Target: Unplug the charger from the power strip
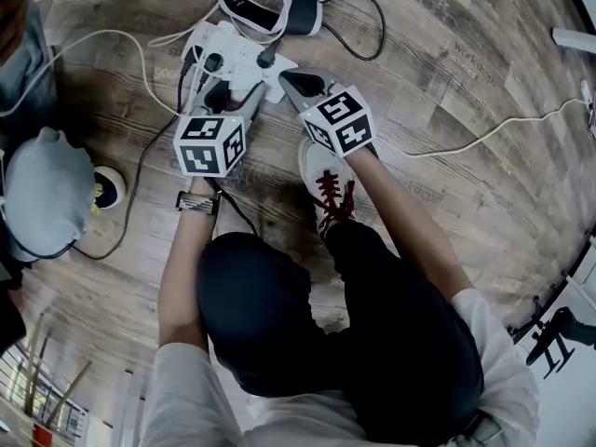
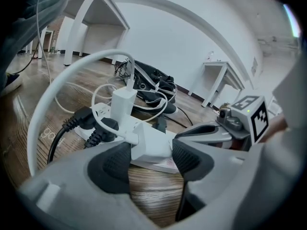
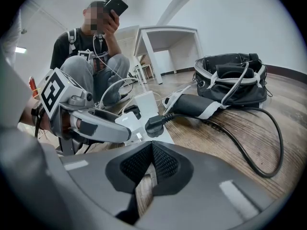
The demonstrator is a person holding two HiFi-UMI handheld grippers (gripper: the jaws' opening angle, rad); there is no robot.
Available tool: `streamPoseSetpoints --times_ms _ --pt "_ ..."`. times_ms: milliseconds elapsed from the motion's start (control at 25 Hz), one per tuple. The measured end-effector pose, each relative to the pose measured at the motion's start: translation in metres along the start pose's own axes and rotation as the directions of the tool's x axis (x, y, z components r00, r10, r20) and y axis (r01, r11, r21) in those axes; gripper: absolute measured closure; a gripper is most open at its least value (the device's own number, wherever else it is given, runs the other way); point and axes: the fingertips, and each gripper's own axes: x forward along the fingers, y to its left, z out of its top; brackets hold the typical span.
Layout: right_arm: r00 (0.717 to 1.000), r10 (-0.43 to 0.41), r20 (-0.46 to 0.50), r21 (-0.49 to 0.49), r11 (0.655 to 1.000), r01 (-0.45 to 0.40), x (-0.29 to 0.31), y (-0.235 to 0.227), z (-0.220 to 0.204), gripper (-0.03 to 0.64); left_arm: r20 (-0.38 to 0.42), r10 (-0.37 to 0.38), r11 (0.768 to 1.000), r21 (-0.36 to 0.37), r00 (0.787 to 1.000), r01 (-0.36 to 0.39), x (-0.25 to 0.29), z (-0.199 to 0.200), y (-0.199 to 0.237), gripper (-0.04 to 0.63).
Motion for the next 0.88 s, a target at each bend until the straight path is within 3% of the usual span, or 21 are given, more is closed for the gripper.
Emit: streamPoseSetpoints --times_ms 280,480,680,760,880 --pt "0.999 0.028 0.032 0.051 0.998 -0.03 -0.002 -0.003 0.001 0.615 -0.007 0.025 1.0 -0.014 1.0 -0.025 -0.006 -0.007 0.004 0.328" --pt "1.0 0.006 0.025 0.031 0.999 -0.007 -0.002 -0.003 0.002 0.615 -0.028 0.028 0.999 -0.026 0.999 -0.029 -0.01 -0.014 0.003 0.328" --pt "0.999 -0.019 0.048 0.016 1.0 0.018 -0.009 -0.008 0.003 0.614 -0.061 0.009 0.995 -0.102 0.998 -0.015 -0.016 -0.023 0.001 0.33" --pt "0.998 -0.034 0.058 0.009 0.999 0.033 -0.014 -0.01 0.006 0.615 -0.06 0.012 0.996 -0.087 0.998 -0.017 -0.021 -0.021 0.0 0.331" --pt "0.994 -0.065 0.083 0.002 0.998 0.065 -0.025 -0.015 0.015 0.614 -0.055 0.04 0.999 0.0 0.998 -0.04 -0.03 -0.014 -0.001 0.359"
